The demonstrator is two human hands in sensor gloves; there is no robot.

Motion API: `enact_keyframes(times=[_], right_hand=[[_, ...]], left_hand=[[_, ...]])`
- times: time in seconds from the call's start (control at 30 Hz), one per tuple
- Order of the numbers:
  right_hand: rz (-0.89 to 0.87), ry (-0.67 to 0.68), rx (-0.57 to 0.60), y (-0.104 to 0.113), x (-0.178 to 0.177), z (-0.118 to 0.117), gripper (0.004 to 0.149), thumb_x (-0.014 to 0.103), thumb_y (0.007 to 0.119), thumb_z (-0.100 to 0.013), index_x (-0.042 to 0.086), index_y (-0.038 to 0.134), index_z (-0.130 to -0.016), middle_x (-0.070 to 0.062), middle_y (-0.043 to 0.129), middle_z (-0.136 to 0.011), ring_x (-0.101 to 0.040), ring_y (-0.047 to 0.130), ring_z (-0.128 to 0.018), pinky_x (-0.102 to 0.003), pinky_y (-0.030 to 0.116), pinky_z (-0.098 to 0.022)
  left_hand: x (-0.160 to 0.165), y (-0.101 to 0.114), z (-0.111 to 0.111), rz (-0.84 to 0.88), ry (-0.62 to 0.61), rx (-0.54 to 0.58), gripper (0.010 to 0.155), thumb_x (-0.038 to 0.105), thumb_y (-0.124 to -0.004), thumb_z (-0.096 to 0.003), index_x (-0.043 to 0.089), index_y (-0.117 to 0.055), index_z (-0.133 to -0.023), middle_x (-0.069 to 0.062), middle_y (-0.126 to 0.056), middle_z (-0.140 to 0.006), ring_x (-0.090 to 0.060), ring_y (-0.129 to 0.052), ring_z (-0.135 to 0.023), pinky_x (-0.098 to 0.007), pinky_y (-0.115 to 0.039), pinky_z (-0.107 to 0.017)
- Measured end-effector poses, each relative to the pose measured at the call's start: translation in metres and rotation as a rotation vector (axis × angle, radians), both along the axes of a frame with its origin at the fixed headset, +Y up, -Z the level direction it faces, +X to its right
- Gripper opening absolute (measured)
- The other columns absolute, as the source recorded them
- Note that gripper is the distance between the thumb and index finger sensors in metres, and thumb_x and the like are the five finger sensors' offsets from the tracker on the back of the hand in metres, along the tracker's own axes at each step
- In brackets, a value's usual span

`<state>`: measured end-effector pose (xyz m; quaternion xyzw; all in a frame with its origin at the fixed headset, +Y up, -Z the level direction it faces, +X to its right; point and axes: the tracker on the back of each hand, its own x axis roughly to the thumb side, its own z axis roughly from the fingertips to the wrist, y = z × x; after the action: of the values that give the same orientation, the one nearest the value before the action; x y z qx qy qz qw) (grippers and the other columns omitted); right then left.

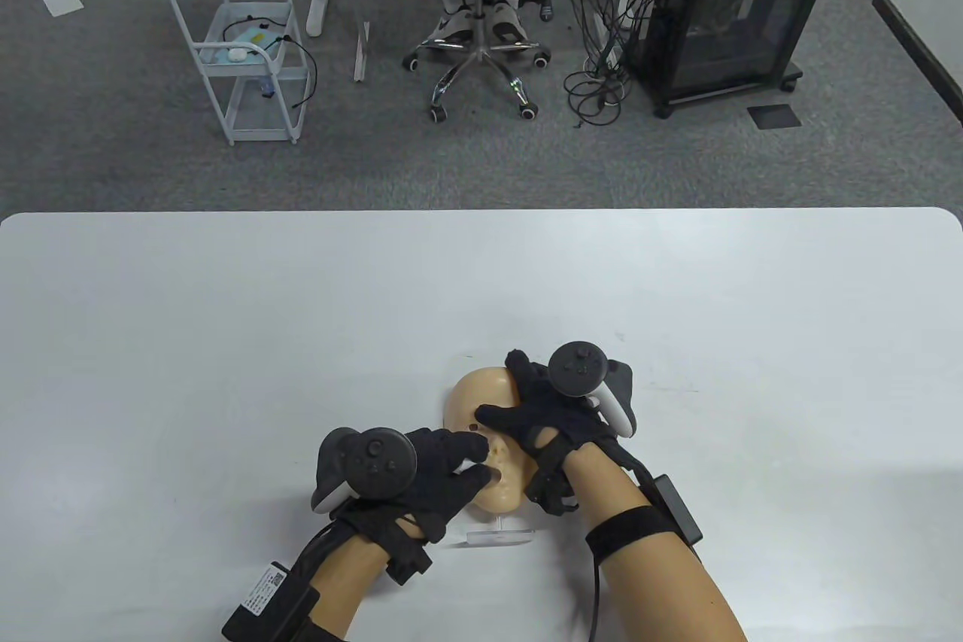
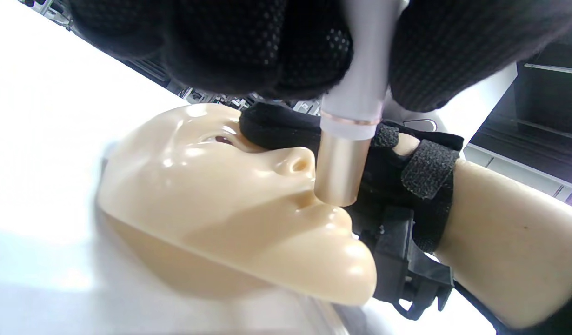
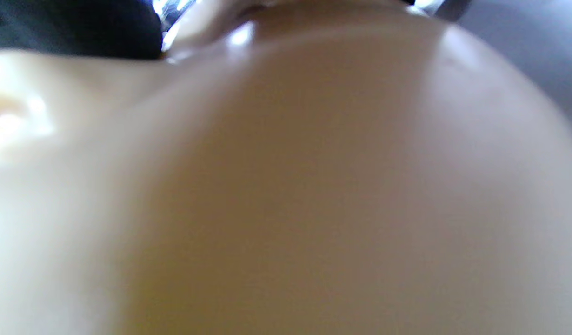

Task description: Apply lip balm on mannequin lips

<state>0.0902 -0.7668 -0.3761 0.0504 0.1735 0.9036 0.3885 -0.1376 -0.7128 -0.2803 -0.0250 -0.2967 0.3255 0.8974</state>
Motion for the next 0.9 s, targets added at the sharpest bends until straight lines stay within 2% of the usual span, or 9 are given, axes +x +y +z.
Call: enact_keyframes(times=[0.43, 0.57, 0.67, 0.83, 0.9], right_hand=[[-0.001, 0.0, 0.002, 0.0, 0.0, 0.0, 0.102, 0.065, 0.092, -0.044, 0.019, 0.031, -0.112, -0.022, 0.04, -0.117, -0.05, 0.052, -0.101, -0.063, 0.045, -0.07], [-0.002, 0.0, 0.004, -0.001, 0.0, 0.001, 0.102, 0.066, 0.092, -0.045, 0.02, 0.031, -0.112, -0.022, 0.039, -0.117, -0.05, 0.052, -0.101, -0.064, 0.045, -0.07], [-0.001, -0.001, 0.005, -0.001, 0.0, 0.001, 0.102, 0.066, 0.091, -0.045, 0.02, 0.03, -0.112, -0.022, 0.038, -0.118, -0.05, 0.051, -0.101, -0.063, 0.044, -0.07], [0.008, -0.009, 0.004, 0.002, 0.003, 0.003, 0.101, 0.067, 0.089, -0.046, 0.02, 0.03, -0.112, -0.019, 0.033, -0.119, -0.053, 0.043, -0.104, -0.066, 0.044, -0.07], [-0.044, -0.037, 0.025, 0.009, 0.008, 0.006, 0.098, 0.068, 0.086, -0.047, 0.02, 0.031, -0.112, -0.019, 0.03, -0.119, -0.052, 0.039, -0.105, -0.068, 0.044, -0.07]], left_hand=[[-0.003, 0.001, 0.001, -0.061, 0.004, -0.013, 0.048, 0.047, -0.092, -0.0563, 0.019, -0.079, -0.093, -0.014, -0.094, -0.069, -0.031, -0.096, -0.041, -0.054, -0.078, -0.044], [-0.01, 0.004, 0.0, -0.02, 0.026, -0.027, 0.048, 0.047, -0.092, -0.0564, 0.019, -0.078, -0.093, -0.014, -0.094, -0.069, -0.031, -0.096, -0.042, -0.054, -0.078, -0.044], [-0.016, 0.003, -0.003, 0.074, 0.038, -0.073, 0.048, 0.047, -0.092, -0.0562, 0.019, -0.079, -0.093, -0.013, -0.096, -0.071, -0.032, -0.099, -0.045, -0.054, -0.079, -0.046], [-0.031, -0.013, -0.014, 0.384, 0.057, -0.295, 0.049, 0.047, -0.093, -0.0563, 0.016, -0.08, -0.092, -0.013, -0.1, -0.072, -0.032, -0.103, -0.044, -0.054, -0.082, -0.044], [-0.036, -0.015, -0.015, 0.465, 0.077, -0.314, 0.049, 0.047, -0.093, -0.0563, 0.017, -0.08, -0.092, -0.013, -0.099, -0.073, -0.033, -0.104, -0.046, -0.054, -0.082, -0.045]])
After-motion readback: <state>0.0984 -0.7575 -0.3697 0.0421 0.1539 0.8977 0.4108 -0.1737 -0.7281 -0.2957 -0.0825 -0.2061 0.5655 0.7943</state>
